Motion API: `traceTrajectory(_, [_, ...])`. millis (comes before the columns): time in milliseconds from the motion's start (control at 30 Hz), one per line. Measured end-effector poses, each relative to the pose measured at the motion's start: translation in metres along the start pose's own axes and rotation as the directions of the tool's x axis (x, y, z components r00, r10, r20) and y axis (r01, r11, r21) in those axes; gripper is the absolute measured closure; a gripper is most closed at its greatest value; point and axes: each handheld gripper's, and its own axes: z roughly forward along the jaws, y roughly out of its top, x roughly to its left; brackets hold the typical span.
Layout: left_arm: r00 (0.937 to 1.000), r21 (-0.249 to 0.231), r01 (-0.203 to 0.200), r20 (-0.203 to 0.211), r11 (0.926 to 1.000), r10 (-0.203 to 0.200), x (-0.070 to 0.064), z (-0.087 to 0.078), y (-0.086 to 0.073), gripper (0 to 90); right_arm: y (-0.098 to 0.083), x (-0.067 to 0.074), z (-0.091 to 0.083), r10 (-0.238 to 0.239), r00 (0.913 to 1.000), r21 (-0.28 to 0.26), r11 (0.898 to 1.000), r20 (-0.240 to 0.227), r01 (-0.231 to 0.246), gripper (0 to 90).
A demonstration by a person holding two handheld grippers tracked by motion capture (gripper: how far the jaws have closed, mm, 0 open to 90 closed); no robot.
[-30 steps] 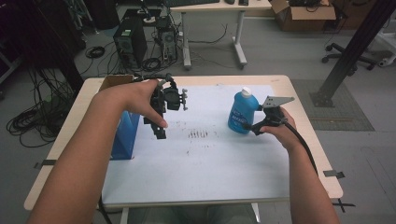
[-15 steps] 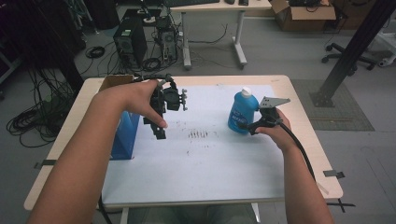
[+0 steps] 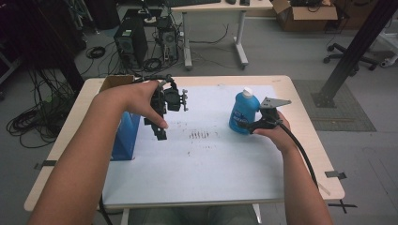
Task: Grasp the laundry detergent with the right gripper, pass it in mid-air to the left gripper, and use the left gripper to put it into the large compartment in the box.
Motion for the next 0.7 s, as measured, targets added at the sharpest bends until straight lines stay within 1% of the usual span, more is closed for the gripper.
traceTrajectory(133, [1.0000, 0.000, 0.001, 0.000, 1.0000, -0.001, 0.0003, 0.0001, -0.0003, 5.4, 0.0006, 0.0019, 0.0018, -0.015, 0.9999, -0.010, 1.000, -0.005, 0.015, 7.4])
traceTrajectory(400, [1.0000, -0.001, 0.002, 0.001, 1.0000, -0.002, 0.0005, -0.0003, -0.0021, 5.4, 0.0011, 0.0028, 0.0034, -0.013, 0.9998, -0.031, 0.999, -0.015, 0.013, 9.2])
traceTrajectory(700, [1.0000, -0.011, 0.008, 0.003, 0.9999, -0.008, 0.0002, -0.0007, -0.0041, 5.4, 0.0010, 0.0043, 0.0055, -0.027, 0.9995, -0.037, 0.999, -0.016, 0.026, 13.1])
